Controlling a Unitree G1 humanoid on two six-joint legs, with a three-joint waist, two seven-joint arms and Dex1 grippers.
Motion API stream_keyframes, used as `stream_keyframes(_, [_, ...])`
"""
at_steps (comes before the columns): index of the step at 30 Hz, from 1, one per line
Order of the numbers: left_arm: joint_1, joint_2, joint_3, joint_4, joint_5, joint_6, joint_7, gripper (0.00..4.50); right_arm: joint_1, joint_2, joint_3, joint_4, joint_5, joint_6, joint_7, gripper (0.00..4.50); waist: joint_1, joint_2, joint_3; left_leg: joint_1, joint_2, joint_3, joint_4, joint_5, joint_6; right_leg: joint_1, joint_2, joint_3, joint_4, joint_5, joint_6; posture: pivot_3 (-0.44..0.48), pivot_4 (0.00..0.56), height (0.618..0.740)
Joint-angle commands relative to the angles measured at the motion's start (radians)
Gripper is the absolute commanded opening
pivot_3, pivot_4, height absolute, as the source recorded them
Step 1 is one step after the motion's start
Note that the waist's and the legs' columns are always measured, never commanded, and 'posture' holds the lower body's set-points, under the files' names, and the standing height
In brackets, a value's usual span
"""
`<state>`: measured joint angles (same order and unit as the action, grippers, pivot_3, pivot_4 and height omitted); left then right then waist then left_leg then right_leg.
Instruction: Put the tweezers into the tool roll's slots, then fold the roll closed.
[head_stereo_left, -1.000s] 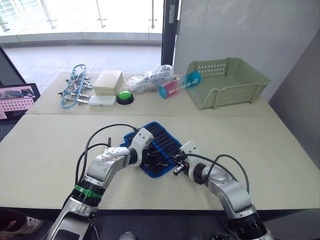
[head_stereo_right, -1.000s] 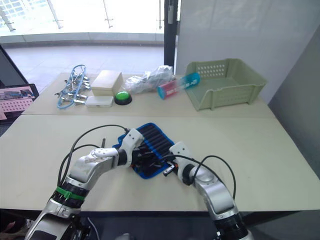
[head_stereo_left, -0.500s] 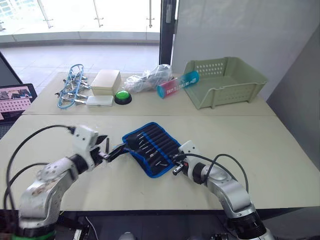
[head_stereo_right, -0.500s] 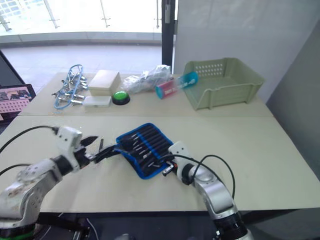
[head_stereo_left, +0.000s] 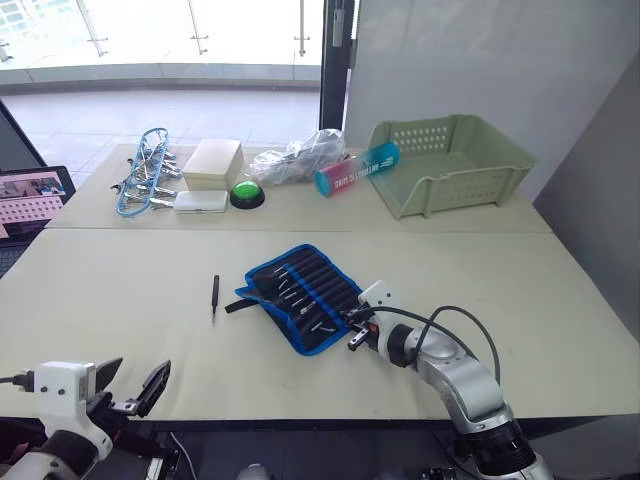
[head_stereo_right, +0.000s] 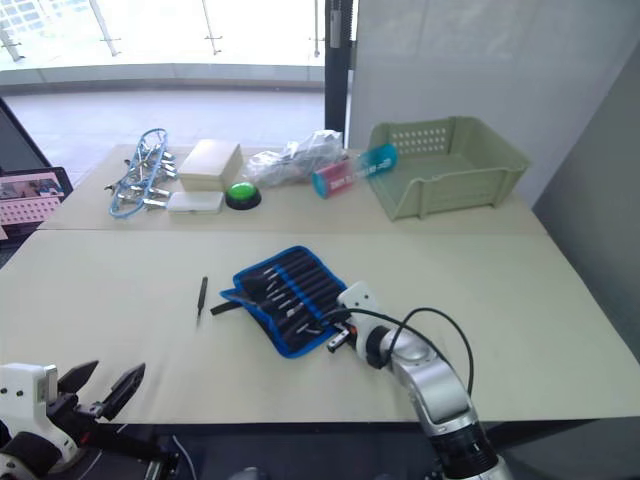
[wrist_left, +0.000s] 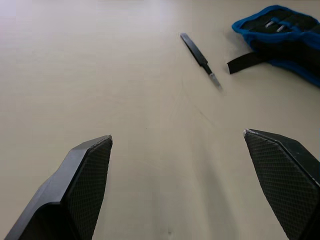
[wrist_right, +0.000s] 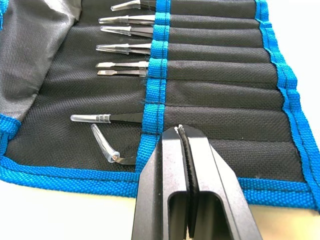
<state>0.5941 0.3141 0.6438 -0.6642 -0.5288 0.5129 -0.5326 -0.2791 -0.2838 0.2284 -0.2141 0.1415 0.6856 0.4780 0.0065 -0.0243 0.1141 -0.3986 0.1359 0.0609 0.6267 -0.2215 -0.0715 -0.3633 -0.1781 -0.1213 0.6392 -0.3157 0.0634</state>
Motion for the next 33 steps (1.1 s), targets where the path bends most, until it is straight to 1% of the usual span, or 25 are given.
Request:
stream_keyframes(1, [0.013, -0.007, -0.031, -0.045, 0.008, -0.044, 0.012, 4.46, 0.028, -0.015, 0.02, 0.056, -0.009, 0.044, 0.004, 0.0, 0.002, 0.0, 0.0, 0.0, 0.0, 0.0, 0.0, 0.0, 0.0, 0.0, 0.0, 0.0, 0.0, 0.0, 0.0, 0.0, 0.15, 0.722])
stream_keyframes(3, [-0.003, 0.0, -0.043, -0.041, 0.004, -0.043, 0.025, 4.46, 0.024, -0.013, 0.021, 0.061, -0.01, 0.043, 0.004, 0.0, 0.002, 0.0, 0.0, 0.0, 0.0, 0.0, 0.0, 0.0, 0.0, -0.003, 0.0, 0.0, 0.001, 0.0, 0.0, 0.0, 0.15, 0.722])
stream_keyframes(11, [-0.058, 0.034, -0.073, -0.031, 0.002, -0.025, 0.059, 4.46, 0.022, -0.01, 0.018, 0.06, -0.009, 0.044, -0.001, 0.0, 0.001, -0.001, 0.0, 0.0, 0.0, 0.0, 0.0, 0.0, 0.0, -0.001, 0.0, 0.0, 0.001, 0.0, 0.0, 0.0, 0.15, 0.722])
stream_keyframes(17, [-0.123, 0.05, -0.131, -0.003, 0.035, -0.004, 0.115, 4.46, 0.019, -0.006, 0.016, 0.064, -0.01, 0.041, -0.005, 0.0, 0.001, -0.001, 0.0, 0.0, 0.0, 0.0, 0.0, 0.0, 0.0, -0.001, 0.0, 0.0, 0.002, 0.0, 0.0, 0.0, 0.15, 0.722])
stream_keyframes(23, [-0.316, 0.047, -0.297, 0.135, 0.158, 0.068, 0.254, 4.46, 0.01, 0.0, 0.018, 0.072, -0.011, 0.037, -0.007, 0.0, 0.003, 0.0, -0.001, 0.0, 0.0, 0.0, 0.001, 0.0, 0.0, 0.0, 0.0, 0.0, 0.003, 0.0, 0.0, 0.0, 0.15, 0.722])
stream_keyframes(29, [-0.445, 0.037, -0.388, 0.26, 0.218, 0.083, 0.295, 4.46, -0.001, 0.006, 0.016, 0.083, -0.014, 0.033, -0.007, 0.0, 0.0, 0.0, -0.002, 0.0, 0.0, 0.0, 0.0, 0.001, -0.001, -0.001, 0.0, 0.0, 0.003, 0.0, 0.0, 0.0, 0.15, 0.722])
stream_keyframes(33, [-0.548, -0.007, -0.42, 0.373, 0.265, 0.112, 0.376, 4.46, 0.002, 0.006, 0.012, 0.077, -0.014, 0.034, -0.01, 0.0, 0.004, 0.003, -0.004, 0.002, 0.0, 0.0, 0.001, 0.001, -0.002, 0.001, 0.0, 0.0, 0.004, 0.0, 0.0, 0.0, 0.15, 0.722])
